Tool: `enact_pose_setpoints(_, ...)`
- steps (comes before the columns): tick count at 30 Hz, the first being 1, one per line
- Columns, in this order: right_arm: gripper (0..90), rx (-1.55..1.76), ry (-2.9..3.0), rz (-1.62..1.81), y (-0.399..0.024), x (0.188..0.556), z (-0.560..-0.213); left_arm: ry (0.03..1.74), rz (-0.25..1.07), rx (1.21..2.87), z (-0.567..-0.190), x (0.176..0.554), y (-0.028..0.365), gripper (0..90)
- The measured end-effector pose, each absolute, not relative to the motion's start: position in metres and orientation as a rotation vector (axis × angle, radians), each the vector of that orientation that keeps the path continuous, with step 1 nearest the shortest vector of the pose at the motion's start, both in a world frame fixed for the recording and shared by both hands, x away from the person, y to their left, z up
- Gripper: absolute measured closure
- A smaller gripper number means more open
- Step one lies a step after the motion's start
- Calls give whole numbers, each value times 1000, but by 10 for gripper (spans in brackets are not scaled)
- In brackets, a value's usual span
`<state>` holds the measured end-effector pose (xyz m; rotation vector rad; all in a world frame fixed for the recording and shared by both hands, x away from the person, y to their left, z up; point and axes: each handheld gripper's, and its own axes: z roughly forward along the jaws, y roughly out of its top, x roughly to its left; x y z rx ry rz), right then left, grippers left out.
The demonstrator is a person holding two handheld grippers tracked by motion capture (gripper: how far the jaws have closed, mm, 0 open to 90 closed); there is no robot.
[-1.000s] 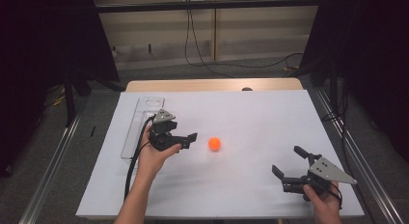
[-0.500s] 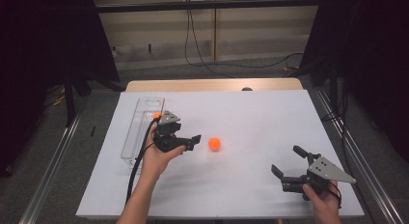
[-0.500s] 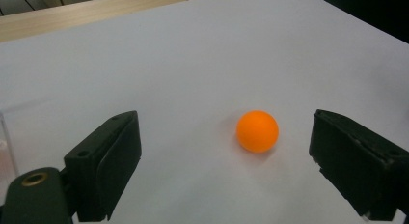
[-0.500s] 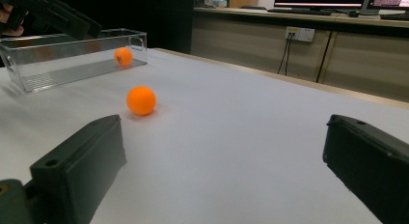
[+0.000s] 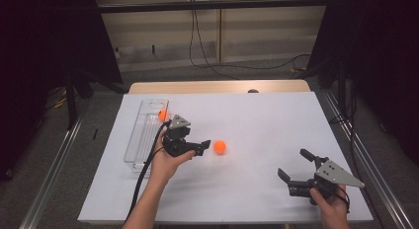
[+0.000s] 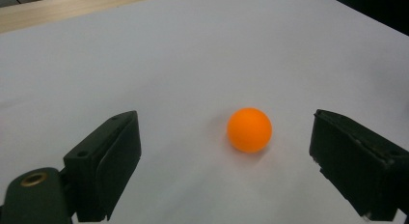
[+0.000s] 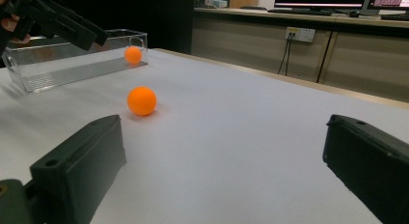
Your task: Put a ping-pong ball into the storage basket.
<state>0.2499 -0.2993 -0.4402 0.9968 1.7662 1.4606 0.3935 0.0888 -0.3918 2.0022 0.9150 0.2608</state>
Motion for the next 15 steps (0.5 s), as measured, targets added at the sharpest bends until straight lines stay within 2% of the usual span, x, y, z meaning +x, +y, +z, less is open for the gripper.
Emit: enact_pose_setpoints(15,6,992,1769,1458,-299,250,-440,895,252,2022,-397,393,79,110)
